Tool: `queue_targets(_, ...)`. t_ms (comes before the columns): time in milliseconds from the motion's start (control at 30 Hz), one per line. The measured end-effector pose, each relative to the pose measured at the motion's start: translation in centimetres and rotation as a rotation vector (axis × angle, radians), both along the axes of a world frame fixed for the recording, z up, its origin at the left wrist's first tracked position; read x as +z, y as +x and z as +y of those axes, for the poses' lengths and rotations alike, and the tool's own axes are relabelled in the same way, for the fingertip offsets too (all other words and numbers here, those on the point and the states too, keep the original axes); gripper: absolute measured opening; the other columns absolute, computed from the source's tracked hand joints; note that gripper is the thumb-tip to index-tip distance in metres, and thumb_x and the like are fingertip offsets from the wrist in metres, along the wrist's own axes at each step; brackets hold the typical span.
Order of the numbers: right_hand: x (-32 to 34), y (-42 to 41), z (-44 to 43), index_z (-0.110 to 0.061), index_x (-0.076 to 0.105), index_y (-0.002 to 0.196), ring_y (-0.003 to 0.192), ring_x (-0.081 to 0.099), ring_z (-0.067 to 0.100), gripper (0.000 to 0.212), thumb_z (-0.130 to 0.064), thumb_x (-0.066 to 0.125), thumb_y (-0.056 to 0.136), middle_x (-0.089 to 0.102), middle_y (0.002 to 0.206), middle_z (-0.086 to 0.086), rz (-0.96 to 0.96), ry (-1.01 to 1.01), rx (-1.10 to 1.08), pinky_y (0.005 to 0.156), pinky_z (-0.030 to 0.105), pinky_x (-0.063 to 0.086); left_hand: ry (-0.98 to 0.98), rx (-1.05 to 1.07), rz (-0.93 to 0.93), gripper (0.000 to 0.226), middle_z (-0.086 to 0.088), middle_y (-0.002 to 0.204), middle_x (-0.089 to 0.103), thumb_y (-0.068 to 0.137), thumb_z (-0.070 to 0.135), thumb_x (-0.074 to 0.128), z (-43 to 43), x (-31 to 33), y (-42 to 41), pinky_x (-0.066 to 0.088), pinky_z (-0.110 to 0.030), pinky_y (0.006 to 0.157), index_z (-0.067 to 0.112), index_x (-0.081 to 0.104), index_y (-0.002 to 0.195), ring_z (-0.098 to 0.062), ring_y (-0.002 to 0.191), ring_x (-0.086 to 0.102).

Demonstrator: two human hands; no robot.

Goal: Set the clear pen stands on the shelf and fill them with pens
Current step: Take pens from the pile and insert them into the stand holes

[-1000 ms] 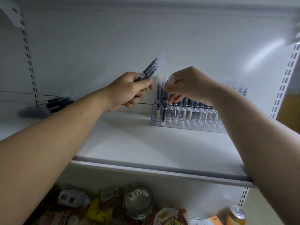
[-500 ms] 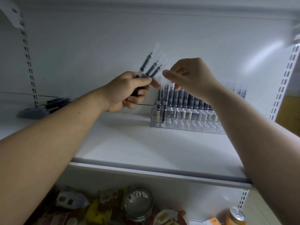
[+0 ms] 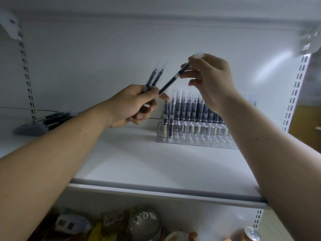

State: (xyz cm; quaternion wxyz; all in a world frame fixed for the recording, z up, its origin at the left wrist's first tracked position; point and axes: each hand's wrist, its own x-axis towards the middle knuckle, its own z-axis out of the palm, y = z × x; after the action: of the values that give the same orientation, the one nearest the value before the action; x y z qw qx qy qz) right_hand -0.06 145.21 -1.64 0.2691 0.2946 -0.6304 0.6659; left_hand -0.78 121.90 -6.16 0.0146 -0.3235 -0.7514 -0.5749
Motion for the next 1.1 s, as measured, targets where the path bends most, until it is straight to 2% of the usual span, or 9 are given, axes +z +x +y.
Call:
queue_targets(200, 0.3, -1.1, 1.3, -0.009, 0.062, 0.085, 0.064, 0.073, 0.024, 0.015, -0.009, 0.056, 0.099, 0.071, 0.071, 0.005, 0.158, 0.066, -0.291, 0.055, 0.029, 0.049, 0.004, 0.128, 0.043, 0.033, 0.003, 0.068, 0.022, 0.114, 0.033, 0.044, 0.1, 0.0, -0.3, 0.019, -0.021, 0.043, 0.01, 0.067, 0.115, -0.011, 0.049, 0.021)
queue_targets(333, -0.4, -1.7, 1.2, -0.009, 0.064, 0.085, 0.062, 0.074, 0.017, 0.02, -0.015, 0.056, 0.102, 0.072, 0.068, 0.001, 0.218, 0.337, -0.475, 0.059, 0.03, 0.051, 0.0, 0.149, 0.054, 0.029, 0.004, 0.068, 0.025, 0.114, 0.032, 0.044, 0.2, -0.1, -0.3, 0.017, -0.02, 0.044, 0.01, 0.063, 0.112, -0.01, 0.049, 0.021)
queue_targets(433, -0.9, -1.7, 0.9, -0.004, 0.066, 0.091, 0.062, 0.075, 0.012, 0.017, -0.014, 0.056, 0.102, 0.074, 0.075, 0.001, 0.171, 0.469, -0.492, 0.065, 0.044, 0.06, 0.047, 0.112, 0.037, 0.025, 0.002, 0.069, 0.029, 0.115, 0.028, 0.041, 0.2, 0.0, -0.3, 0.015, -0.018, 0.046, 0.011, 0.059, 0.11, -0.011, 0.048, 0.021)
queue_targets(567, -1.2, -1.5, 0.7, -0.006, 0.065, 0.09, 0.064, 0.076, 0.012, 0.018, -0.017, 0.057, 0.103, 0.074, 0.076, -0.003, 0.15, 0.545, -0.476, 0.074, 0.052, 0.062, 0.071, 0.121, 0.056, 0.021, 0.002, 0.068, 0.033, 0.115, 0.024, 0.039, 0.2, 0.1, -0.2, 0.015, -0.018, 0.045, 0.011, 0.056, 0.11, -0.011, 0.047, 0.022)
queue_targets(633, -1.5, -1.4, 0.6, -0.006, 0.066, 0.092, 0.066, 0.077, 0.02, 0.021, -0.021, 0.057, 0.105, 0.074, 0.076, -0.002, 0.124, 0.581, -0.471, 0.071, 0.057, 0.061, 0.062, 0.129, 0.071, 0.021, 0.003, 0.067, 0.034, 0.115, 0.023, 0.039, 0.2, 0.1, -0.3, 0.015, -0.019, 0.045, 0.01, 0.055, 0.111, -0.012, 0.048, 0.023)
queue_targets(733, -1.9, -1.3, 0.3, -0.012, 0.067, 0.091, 0.073, 0.074, 0.047, 0.02, -0.024, 0.058, 0.104, 0.076, 0.073, -0.003, 0.078, 0.644, -0.44, 0.064, 0.064, 0.059, 0.043, 0.129, 0.083, 0.022, 0.003, 0.067, 0.035, 0.115, 0.022, 0.038, 0.2, 0.0, -0.3, 0.018, -0.019, 0.044, 0.009, 0.054, 0.112, -0.012, 0.048, 0.024)
queue_targets(833, -2.2, -1.4, 0.2, -0.01, 0.066, 0.09, 0.075, 0.072, 0.052, 0.019, -0.023, 0.059, 0.102, 0.076, 0.071, -0.004, 0.04, 0.73, -0.434, 0.065, 0.067, 0.058, 0.025, 0.125, 0.098, 0.022, 0.002, 0.068, 0.035, 0.116, 0.022, 0.038, 0.2, 0.0, -0.2, 0.019, -0.019, 0.043, 0.008, 0.054, 0.114, -0.012, 0.048, 0.024)
queue_targets(1000, -2.2, -1.5, 0.4, -0.006, 0.066, 0.089, 0.074, 0.077, 0.037, 0.018, -0.019, 0.062, 0.101, 0.078, 0.074, 0.005, -0.033, 0.774, -0.421, 0.072, 0.065, 0.061, 0.006, 0.126, 0.098, 0.022, 0.002, 0.069, 0.035, 0.115, 0.023, 0.039, 0.2, -0.1, -0.3, 0.019, -0.02, 0.044, 0.008, 0.054, 0.111, -0.012, 0.048, 0.024)
queue_targets(1100, -2.4, -1.7, 0.3, -0.006, 0.066, 0.092, 0.073, 0.079, 0.02, 0.012, -0.014, 0.063, 0.101, 0.079, 0.075, 0.007, -0.142, 0.875, -0.393, 0.081, 0.051, 0.065, -0.011, 0.12, 0.091, 0.023, 0.002, 0.068, 0.034, 0.115, 0.024, 0.039, 0.2, -0.1, -0.4, 0.018, -0.02, 0.045, 0.01, 0.056, 0.108, -0.012, 0.049, 0.023)
